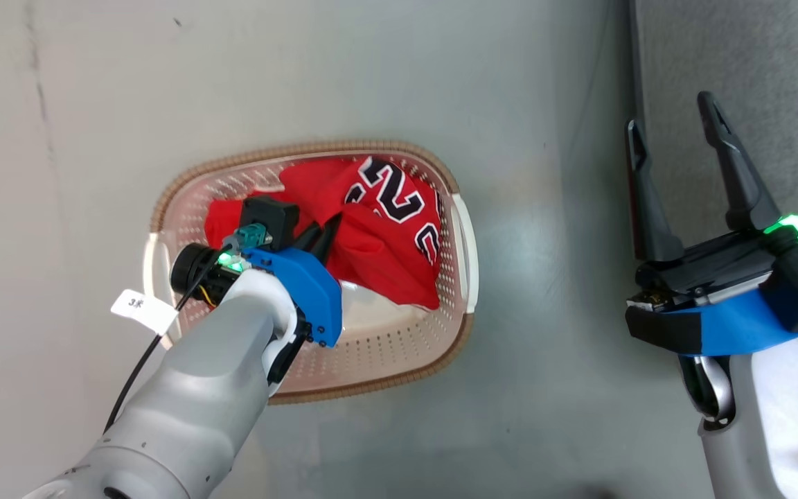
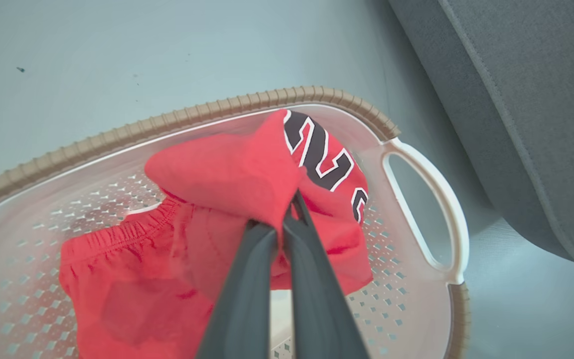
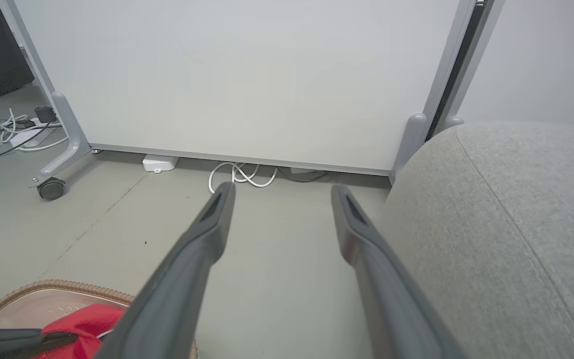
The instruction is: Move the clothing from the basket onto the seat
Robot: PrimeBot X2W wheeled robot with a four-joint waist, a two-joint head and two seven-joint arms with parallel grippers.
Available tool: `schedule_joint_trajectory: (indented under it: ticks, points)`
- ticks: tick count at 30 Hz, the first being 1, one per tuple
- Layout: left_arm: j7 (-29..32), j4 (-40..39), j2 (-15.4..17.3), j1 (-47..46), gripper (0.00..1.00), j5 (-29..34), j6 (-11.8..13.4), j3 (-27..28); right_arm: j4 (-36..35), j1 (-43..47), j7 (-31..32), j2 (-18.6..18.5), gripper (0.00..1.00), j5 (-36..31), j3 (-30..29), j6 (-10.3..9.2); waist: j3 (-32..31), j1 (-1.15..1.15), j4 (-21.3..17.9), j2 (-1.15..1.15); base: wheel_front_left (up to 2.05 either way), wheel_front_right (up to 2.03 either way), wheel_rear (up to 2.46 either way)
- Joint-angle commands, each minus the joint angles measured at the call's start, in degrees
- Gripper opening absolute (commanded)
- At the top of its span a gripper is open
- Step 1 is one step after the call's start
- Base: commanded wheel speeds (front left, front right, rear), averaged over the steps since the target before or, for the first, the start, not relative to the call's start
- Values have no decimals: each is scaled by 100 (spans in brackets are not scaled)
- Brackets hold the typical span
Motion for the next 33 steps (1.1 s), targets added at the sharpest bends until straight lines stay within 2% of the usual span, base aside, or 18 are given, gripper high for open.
schedule_joint_trajectory:
  ticks: [1,9,22,33]
  points:
    - [-39,-32,65,77,0,-23,-3,23,89,2,-3,28,100,40,19,3,-345,0,64,0,0,0,0]
    - [-54,-429,263,272,0,280,-3,498,319,211,-3,99,100,110,65,3,-1105,0,112,0,0,0,0]
    - [-57,-1526,553,967,0,1698,132,1885,650,708,-4,224,100,258,81,3,-2460,0,191,0,0,0,0]
    - [-56,-2237,626,1158,0,2537,115,2514,797,1119,-4,282,100,325,69,3,-3298,0,322,0,0,0,0]
